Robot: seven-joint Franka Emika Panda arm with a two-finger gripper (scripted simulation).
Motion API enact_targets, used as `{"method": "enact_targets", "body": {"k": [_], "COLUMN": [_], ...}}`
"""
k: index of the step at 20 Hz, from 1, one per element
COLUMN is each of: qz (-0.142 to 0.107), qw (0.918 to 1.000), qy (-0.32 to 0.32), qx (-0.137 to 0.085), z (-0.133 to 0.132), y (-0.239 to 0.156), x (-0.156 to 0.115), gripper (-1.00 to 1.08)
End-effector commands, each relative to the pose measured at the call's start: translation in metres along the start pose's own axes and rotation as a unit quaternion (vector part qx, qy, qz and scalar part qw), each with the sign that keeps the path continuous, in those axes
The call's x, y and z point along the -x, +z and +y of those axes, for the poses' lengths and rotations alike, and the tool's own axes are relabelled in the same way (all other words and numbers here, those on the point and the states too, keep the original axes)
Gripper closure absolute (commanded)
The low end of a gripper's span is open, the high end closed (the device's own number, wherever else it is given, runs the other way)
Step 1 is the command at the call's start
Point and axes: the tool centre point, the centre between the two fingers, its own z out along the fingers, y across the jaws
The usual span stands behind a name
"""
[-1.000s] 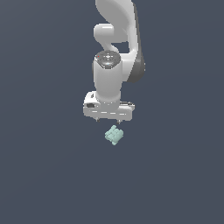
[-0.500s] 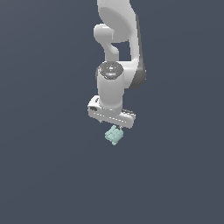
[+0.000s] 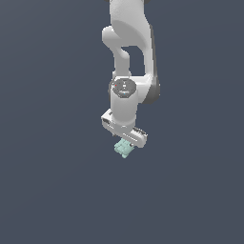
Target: Pick up the object and move it to a goal position.
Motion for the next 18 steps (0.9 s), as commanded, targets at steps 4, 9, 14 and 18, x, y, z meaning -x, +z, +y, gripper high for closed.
{"method": "enact_targets", "body": {"k": [4,9,14,18], "qz": [-0.002,-0.003,-0.003,-0.003], "qw": [0.9989,0.9975,0.9973,0.9973], "qy": [0.048,0.070,0.074,0.074], "qx": [0.000,0.001,0.001,0.001], "z": [-0.003,-0.004,-0.004,-0.004], "y": [0.012,0.018,0.019,0.025], "x": [0.003,0.004,0.004,0.005], "gripper": [-0.92,-0.92,-0.92,-0.92]}}
